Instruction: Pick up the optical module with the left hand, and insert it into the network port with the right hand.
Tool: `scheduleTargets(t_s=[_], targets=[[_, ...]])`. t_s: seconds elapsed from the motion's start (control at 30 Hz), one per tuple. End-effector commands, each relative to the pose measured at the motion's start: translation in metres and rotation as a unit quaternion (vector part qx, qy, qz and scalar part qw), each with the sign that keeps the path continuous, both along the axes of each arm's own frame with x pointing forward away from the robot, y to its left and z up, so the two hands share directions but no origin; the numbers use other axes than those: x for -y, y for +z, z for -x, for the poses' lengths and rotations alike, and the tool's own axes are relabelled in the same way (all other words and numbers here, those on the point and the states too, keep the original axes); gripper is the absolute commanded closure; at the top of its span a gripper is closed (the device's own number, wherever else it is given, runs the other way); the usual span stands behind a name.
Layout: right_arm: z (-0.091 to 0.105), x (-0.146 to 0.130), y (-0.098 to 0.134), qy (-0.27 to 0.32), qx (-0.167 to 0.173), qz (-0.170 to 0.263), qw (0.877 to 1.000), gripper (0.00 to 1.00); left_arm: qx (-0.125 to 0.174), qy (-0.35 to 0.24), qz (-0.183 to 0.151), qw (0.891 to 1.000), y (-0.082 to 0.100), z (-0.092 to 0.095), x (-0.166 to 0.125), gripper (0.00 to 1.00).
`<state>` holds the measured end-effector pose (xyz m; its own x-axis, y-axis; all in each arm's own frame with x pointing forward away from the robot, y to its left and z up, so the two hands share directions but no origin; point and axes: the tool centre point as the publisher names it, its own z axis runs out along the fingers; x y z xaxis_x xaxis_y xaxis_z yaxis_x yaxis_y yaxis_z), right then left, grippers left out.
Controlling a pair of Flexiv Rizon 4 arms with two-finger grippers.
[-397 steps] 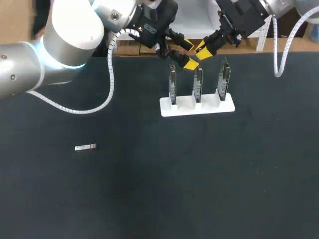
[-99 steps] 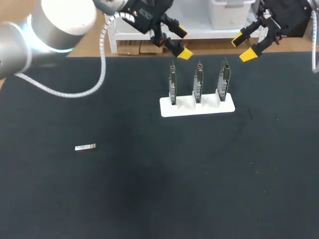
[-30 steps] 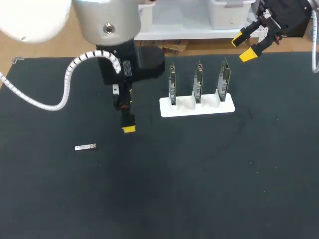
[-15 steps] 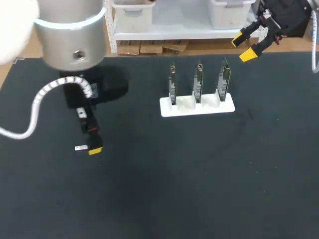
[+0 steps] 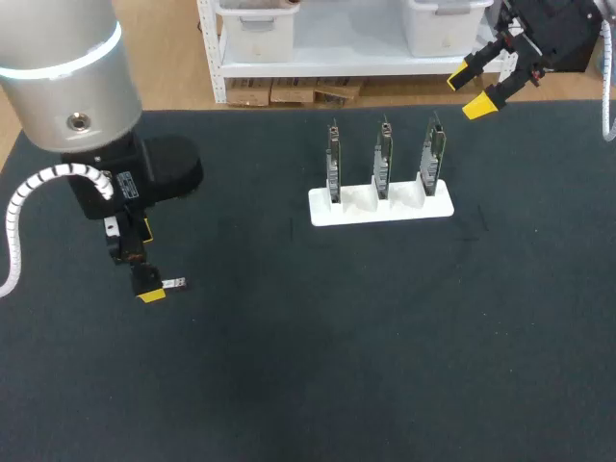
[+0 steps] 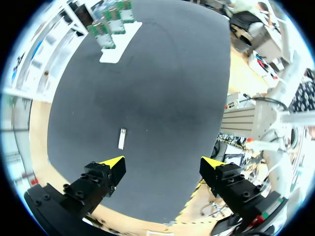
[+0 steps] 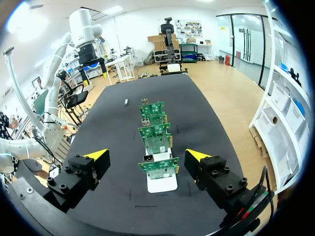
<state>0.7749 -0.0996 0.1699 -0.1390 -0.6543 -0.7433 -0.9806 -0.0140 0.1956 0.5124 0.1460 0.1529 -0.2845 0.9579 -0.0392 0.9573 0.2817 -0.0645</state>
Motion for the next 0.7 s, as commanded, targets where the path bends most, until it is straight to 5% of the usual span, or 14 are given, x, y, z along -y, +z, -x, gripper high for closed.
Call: scheduleTargets(t_s=[0.03, 0.7], targets=[[0.002, 0.000, 0.000, -0.002, 0.002, 0.000, 1.000, 0.00, -0.028, -0.023, 0.006, 0.999, -0.007, -0.021, 0.000, 0.00], [0.002, 0.000, 0.000, -0.002, 0.002, 0.000, 1.000, 0.00, -0.039, -0.020, 0.013, 0.999, -0.014, -0.035, 0.006, 0.00]])
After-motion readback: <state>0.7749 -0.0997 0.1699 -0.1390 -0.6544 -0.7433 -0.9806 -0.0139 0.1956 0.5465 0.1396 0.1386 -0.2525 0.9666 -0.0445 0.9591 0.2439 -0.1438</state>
